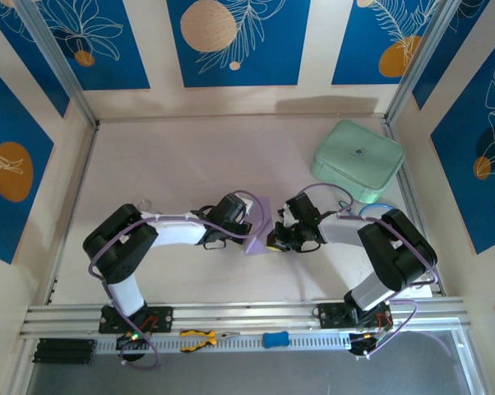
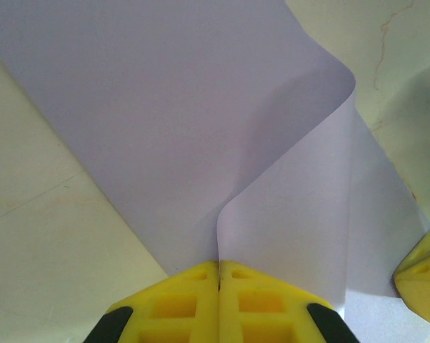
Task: Fold a paper plane with a square sheet of paper (pick it up from the middle)
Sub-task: Fold the triangle a second time at the center of the table.
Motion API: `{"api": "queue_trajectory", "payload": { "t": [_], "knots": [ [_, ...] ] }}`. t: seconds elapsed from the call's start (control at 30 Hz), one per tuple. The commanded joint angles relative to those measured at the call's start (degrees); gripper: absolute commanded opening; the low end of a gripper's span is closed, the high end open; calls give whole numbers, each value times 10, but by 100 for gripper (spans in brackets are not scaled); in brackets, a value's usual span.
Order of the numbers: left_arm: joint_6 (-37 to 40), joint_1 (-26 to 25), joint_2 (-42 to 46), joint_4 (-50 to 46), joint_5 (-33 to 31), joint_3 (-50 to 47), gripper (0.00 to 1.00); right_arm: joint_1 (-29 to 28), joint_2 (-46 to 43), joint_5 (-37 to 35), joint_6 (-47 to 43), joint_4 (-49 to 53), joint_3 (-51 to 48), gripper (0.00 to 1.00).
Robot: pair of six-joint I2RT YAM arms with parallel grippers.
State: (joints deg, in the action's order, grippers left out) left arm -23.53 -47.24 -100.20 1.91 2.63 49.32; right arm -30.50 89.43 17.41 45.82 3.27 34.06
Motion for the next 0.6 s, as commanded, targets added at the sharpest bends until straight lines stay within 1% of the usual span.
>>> {"api": "queue_trajectory", "payload": {
  "t": [0.0, 0.57],
  "knots": [
    [-2, 7, -2, -13, -13, 9, 0, -2, 11, -5, -11, 45, 1, 7],
    [1, 9, -22, -14, 5, 15, 0, -2, 11, -4, -10, 44, 2, 7]
  ]
}}
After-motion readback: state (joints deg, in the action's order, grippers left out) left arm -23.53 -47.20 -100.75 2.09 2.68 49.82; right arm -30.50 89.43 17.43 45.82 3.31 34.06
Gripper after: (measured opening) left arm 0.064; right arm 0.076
